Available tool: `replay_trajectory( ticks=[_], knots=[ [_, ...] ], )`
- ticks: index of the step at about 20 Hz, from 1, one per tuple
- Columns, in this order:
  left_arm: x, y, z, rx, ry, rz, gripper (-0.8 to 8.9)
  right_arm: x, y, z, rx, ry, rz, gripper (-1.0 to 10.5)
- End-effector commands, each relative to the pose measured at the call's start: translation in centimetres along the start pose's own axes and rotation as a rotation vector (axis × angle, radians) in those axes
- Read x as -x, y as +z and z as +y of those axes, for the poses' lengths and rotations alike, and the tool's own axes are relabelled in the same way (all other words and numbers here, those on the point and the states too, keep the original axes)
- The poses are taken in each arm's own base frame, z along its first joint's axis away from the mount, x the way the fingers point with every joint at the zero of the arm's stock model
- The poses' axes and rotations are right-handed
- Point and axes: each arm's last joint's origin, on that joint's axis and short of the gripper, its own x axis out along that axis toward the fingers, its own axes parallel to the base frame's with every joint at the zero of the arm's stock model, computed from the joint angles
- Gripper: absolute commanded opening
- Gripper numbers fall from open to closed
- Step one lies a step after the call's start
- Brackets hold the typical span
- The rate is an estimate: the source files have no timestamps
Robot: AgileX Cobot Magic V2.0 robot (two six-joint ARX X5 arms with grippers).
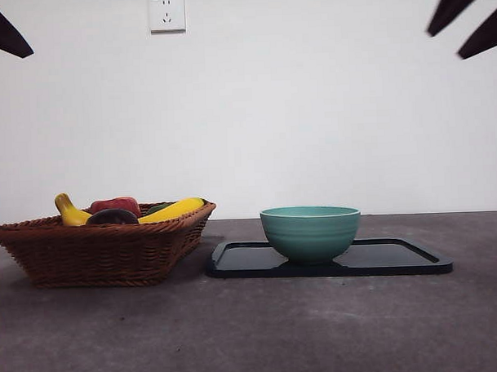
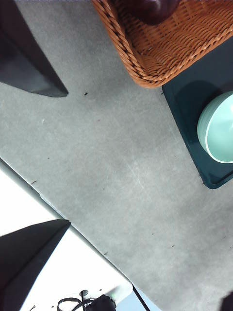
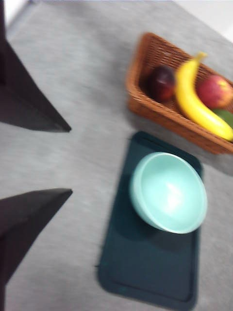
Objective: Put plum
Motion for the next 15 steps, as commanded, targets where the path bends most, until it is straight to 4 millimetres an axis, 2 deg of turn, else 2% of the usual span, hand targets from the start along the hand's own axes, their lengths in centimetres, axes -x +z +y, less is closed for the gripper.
replay_trajectory(
  ticks=[1,9,12,15],
  knots=[
    [0.2,0.5,-0.2,-0.023,-0.007,-0.014,4.04,-1.4,2.1,0.0,-0.031,-0.016,-0.001,2.1],
    [0.2,0.5,-0.2,-0.024,-0.007,-0.015,4.04,-9.5,7.8,-1.9,-0.033,-0.114,0.119,2.1],
    [0.2,0.5,-0.2,-0.024,-0.007,-0.014,4.04,-12.4,8.8,-2.7,-0.028,-0.137,0.163,2.1],
    [0.2,0.5,-0.2,-0.024,-0.007,-0.014,4.04,-14.9,9.1,-3.7,-0.021,-0.185,0.2,2.1]
  ],
)
